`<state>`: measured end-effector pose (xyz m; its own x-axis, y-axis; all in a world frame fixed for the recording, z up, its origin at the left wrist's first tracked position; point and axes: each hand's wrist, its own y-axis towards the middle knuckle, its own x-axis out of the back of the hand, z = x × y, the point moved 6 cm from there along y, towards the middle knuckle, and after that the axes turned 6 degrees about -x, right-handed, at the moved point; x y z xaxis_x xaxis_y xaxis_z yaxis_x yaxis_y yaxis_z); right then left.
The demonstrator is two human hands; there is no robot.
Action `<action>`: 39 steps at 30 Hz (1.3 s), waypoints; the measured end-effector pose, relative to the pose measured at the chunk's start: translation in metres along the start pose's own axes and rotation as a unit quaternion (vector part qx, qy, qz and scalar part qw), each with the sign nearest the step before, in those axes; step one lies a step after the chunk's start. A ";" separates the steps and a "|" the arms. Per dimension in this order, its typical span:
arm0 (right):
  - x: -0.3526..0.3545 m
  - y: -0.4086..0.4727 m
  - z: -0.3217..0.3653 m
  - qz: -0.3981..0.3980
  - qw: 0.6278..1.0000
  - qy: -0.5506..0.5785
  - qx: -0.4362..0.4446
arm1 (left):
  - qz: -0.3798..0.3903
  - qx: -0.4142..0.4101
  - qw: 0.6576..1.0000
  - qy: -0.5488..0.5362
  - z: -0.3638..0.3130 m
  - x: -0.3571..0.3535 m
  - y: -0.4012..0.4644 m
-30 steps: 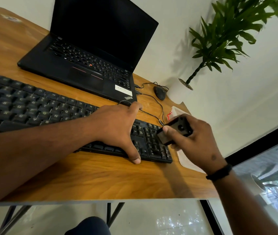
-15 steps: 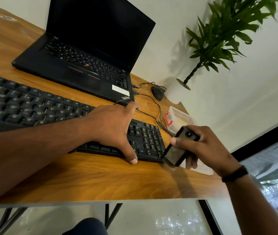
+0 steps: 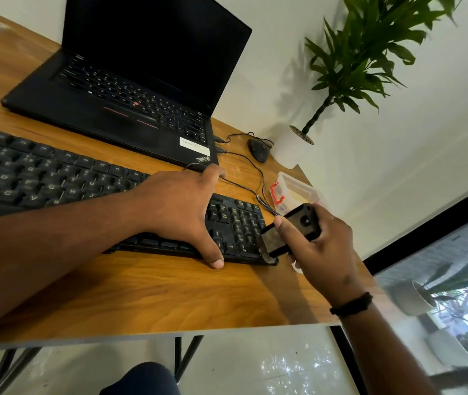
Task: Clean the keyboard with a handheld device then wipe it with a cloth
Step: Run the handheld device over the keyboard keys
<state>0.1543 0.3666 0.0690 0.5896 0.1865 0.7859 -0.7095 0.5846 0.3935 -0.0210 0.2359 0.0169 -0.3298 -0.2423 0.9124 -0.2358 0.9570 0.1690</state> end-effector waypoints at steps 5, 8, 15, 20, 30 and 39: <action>-0.004 -0.010 0.000 0.016 0.999 0.048 0.007 | -0.001 -0.002 1.000 0.000 0.001 -0.002 0.001; 0.006 0.002 -0.009 -0.065 0.995 -0.069 0.005 | 0.002 -0.004 1.000 -0.005 0.000 0.000 0.001; -0.009 -0.012 0.010 -0.009 0.998 0.044 0.040 | 0.006 -0.001 1.000 0.005 0.000 -0.002 0.001; -0.001 0.007 0.001 -0.041 0.999 0.005 -0.008 | 0.004 0.001 1.000 0.009 0.001 -0.001 0.001; -0.001 0.002 -0.001 -0.022 0.999 0.042 -0.004 | 0.000 -0.002 1.000 0.006 0.000 -0.001 0.001; -0.022 0.023 0.009 0.024 0.999 0.040 -0.007 | 0.002 -0.001 1.000 0.001 0.001 -0.001 0.000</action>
<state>0.1209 0.3685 0.0650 0.5846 0.2762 0.7628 -0.7323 0.5844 0.3496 -0.0212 0.2357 0.0160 -0.3296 -0.2386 0.9135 -0.2325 0.9583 0.1664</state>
